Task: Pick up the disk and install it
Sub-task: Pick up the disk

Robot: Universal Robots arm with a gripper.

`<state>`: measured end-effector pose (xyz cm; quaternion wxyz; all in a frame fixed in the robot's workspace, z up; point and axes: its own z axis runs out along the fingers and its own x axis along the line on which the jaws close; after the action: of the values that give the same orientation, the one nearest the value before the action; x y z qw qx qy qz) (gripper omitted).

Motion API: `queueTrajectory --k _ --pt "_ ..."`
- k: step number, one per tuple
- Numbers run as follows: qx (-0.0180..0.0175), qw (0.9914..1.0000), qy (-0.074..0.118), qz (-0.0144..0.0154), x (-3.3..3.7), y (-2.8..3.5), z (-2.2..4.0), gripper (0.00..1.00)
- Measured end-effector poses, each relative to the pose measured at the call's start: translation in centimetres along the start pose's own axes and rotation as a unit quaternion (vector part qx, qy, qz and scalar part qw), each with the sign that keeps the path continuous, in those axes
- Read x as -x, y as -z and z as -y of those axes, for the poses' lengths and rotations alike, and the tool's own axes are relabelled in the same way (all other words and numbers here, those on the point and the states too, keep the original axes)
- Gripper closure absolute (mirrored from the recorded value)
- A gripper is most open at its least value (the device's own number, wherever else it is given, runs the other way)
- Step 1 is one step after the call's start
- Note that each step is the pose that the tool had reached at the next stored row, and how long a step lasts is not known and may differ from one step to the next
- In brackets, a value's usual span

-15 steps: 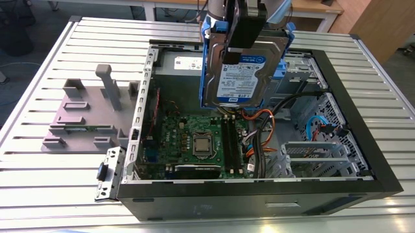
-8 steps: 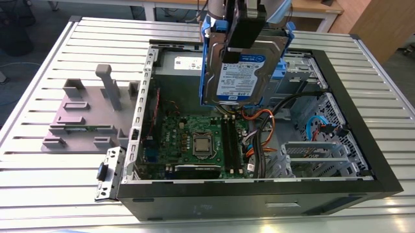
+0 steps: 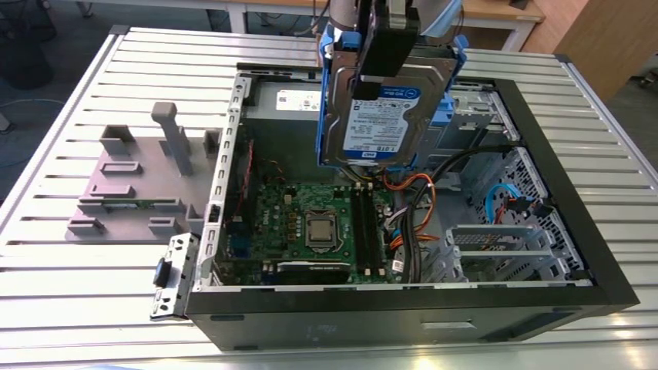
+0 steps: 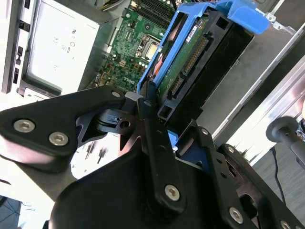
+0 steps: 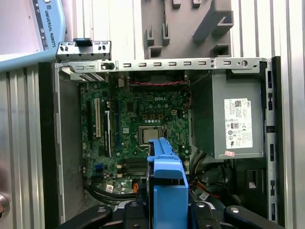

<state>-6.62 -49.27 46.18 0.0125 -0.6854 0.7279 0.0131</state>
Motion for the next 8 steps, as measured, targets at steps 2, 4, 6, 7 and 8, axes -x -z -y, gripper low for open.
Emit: queueTrajectory --k 2,4,6,7,8 --pt "0.0001 1.0 -0.001 0.0011 -0.03 0.01 0.0 0.64" --pt "0.0001 1.0 -0.001 0.0023 -0.05 0.01 0.0 0.64" --pt "0.0002 0.99999 -0.002 0.0034 -0.08 0.01 0.01 0.64" --pt "0.0002 0.99999 -0.002 0.0039 -0.1 0.01 0.01 0.64" --pt "0.0002 0.99999 -0.002 0.0044 -0.12 0.01 0.01 0.64"
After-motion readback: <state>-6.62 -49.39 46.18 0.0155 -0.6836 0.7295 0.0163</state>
